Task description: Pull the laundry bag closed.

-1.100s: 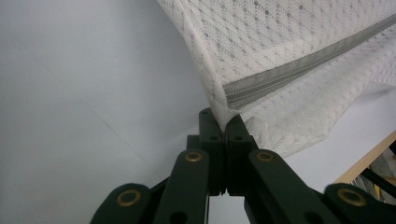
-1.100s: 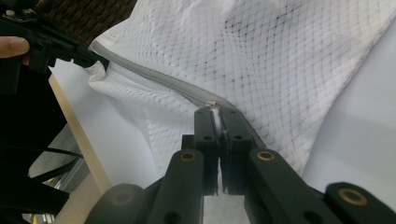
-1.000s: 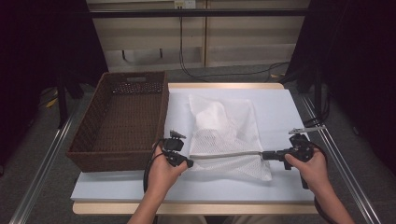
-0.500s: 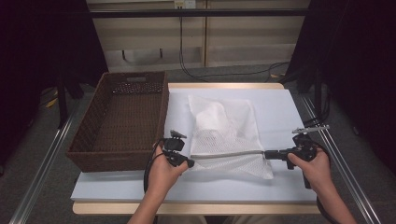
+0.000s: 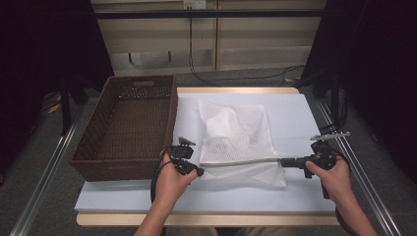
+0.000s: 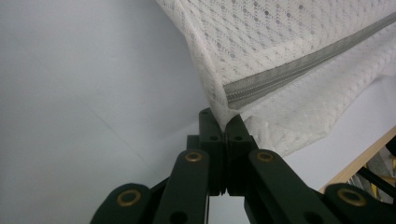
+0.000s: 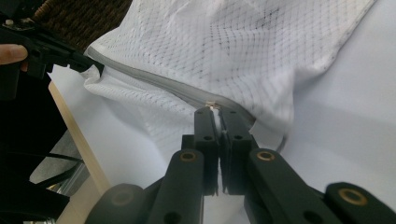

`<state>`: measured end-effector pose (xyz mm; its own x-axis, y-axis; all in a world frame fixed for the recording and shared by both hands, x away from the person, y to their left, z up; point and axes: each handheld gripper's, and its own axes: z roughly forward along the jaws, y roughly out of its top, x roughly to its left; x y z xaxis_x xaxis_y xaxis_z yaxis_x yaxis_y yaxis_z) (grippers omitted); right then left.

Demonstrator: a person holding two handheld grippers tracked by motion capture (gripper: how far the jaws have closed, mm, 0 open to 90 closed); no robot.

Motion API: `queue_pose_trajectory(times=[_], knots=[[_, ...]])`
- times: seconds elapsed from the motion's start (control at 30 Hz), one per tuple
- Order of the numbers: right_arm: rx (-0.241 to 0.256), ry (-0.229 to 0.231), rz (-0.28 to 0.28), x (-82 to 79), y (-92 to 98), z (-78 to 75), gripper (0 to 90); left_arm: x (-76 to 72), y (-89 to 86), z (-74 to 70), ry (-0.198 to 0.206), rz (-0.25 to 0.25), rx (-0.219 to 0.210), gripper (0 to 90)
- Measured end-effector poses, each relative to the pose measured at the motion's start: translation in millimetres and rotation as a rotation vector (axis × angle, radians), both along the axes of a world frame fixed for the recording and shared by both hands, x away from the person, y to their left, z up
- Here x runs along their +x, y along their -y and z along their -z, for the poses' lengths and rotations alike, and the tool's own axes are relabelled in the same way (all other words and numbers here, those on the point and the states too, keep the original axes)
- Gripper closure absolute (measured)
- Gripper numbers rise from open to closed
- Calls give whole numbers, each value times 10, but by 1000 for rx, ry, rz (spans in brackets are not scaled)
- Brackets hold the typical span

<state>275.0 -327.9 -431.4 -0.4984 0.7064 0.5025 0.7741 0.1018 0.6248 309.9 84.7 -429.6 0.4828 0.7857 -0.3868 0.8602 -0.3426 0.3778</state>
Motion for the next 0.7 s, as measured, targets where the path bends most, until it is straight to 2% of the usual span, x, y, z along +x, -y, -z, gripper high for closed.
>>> queue_pose_trajectory(times=[0.03,0.1,0.6,0.7], knots=[[-5,0,9,-3,19,-1,868,3,-4,6,0,-14,-5,892],[9,-5,12,-2,44,4,868,3,-5,5,-3,-11,-11,892],[-6,-8,9,-3,89,10,868,1,12,8,-4,-2,-3,892],[0,-7,12,-1,96,4,868,-1,11,4,-5,-5,-13,891]])
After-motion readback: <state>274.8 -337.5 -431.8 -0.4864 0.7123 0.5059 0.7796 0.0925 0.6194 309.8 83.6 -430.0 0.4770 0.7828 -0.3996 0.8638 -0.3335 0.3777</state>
